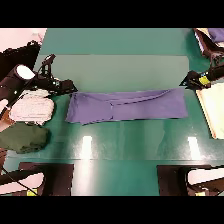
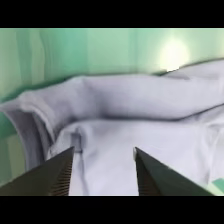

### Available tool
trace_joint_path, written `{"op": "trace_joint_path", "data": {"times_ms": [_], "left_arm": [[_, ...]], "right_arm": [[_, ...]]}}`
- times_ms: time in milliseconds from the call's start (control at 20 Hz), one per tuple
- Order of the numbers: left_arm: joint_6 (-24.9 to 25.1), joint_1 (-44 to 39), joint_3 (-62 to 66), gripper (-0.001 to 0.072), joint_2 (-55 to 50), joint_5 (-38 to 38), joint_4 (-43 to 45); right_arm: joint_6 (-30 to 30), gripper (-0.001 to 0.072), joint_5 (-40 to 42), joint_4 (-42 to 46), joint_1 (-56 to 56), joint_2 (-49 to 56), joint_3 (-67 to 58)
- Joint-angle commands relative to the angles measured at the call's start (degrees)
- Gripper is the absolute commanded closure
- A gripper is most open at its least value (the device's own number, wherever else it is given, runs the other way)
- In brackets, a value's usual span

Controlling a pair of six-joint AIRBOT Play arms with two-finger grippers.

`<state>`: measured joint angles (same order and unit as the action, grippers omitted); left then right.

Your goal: Fold the shirts.

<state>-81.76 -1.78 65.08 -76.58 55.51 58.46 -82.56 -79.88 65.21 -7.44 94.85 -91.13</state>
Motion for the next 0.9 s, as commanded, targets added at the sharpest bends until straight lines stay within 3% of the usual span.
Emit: {"op": "trace_joint_path", "data": {"times_ms": [0, 100, 150, 200, 250, 300, 350, 650, 850], "left_arm": [[-0.7, 0.0, 2.7, 0.0251, -0.4, 3.3, -0.1], [-0.7, 0.0, 4.5, 0.0253, -0.4, 7.1, -0.2], [-0.7, 0.0, 4.9, 0.0371, -0.4, 8.4, -0.3], [-0.6, 0.0, 4.9, 0.0533, -0.4, 9.2, -0.4], [-0.3, 0.0, 4.9, 0.0619, -0.4, 9.6, -0.4], [-0.3, 0.0, 4.9, 0.0676, -0.4, 9.9, -0.5], [-0.3, 0.0, 4.9, 0.0679, -0.4, 10.0, -0.8], [-0.5, 0.0, 4.6, 0.0679, -0.4, 9.7, -3.8], [-0.8, 0.0, 4.5, 0.0679, -0.4, 10.1, -4.9]], "right_arm": [[2.9, 0.0254, -3.1, -2.6, -1.9, 2.2, -2.3], [5.7, 0.0254, -7.7, -2.6, -4.8, 2.2, -2.3], [7.2, 0.0254, -9.6, -2.6, -6.6, 2.2, -2.3], [8.0, 0.0254, -10.7, -2.6, -8.2, 2.2, -2.3], [8.6, 0.0252, -11.4, -2.6, -9.9, 2.2, -2.2], [8.7, 0.0165, -11.5, -3.0, -11.5, 2.2, -1.5], [8.7, 0.0101, -11.3, -4.4, -13.0, 2.2, -0.1], [15.2, 0.0098, -5.7, -10.3, -16.0, 4.2, 13.5], [18.2, 0.0099, -7.5, -11.1, -13.6, 8.9, 14.2]]}}
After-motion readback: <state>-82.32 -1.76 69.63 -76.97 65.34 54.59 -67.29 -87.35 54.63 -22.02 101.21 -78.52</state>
